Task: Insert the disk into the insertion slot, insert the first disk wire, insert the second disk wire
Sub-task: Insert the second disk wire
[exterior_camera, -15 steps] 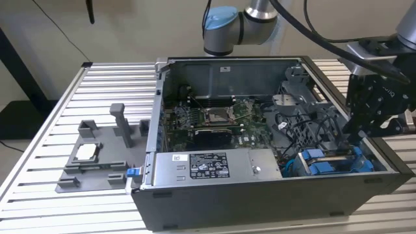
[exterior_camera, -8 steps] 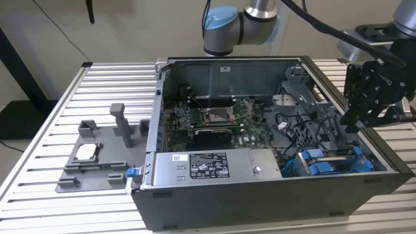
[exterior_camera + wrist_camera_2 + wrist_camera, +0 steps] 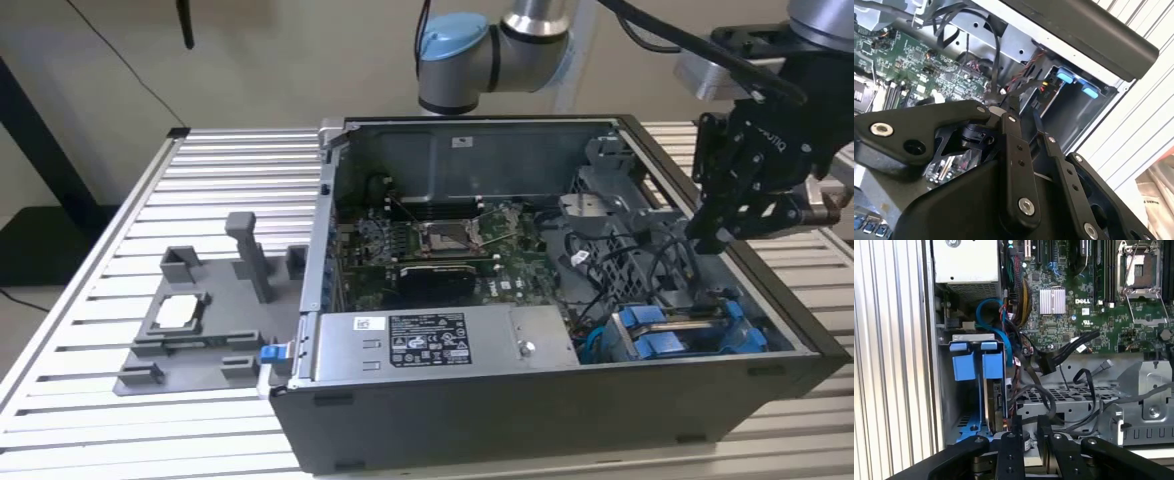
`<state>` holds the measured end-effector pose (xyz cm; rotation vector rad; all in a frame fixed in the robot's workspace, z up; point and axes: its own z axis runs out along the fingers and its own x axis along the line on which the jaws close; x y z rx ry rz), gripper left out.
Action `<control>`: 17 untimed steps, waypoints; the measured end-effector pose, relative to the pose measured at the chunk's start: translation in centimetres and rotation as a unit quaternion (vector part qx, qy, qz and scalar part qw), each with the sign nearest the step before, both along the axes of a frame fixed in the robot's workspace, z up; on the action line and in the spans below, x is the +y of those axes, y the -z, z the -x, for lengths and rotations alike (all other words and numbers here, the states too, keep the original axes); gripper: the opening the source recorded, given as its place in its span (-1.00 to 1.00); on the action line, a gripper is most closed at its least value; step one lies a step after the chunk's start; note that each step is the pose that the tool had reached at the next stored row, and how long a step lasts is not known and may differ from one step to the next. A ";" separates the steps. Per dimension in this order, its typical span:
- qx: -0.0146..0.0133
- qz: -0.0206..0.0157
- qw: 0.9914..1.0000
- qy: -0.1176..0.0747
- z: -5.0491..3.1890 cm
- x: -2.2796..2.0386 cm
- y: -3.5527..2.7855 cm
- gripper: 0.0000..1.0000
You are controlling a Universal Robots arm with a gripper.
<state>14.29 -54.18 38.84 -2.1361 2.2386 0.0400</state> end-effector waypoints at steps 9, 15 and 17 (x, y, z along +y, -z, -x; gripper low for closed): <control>-0.006 0.000 1.000 0.000 2.23 0.50 -0.51 -0.47; -0.021 0.000 1.000 0.000 3.70 1.01 -0.56 -0.47; -0.031 0.001 1.000 0.000 4.07 1.23 -0.56 -0.47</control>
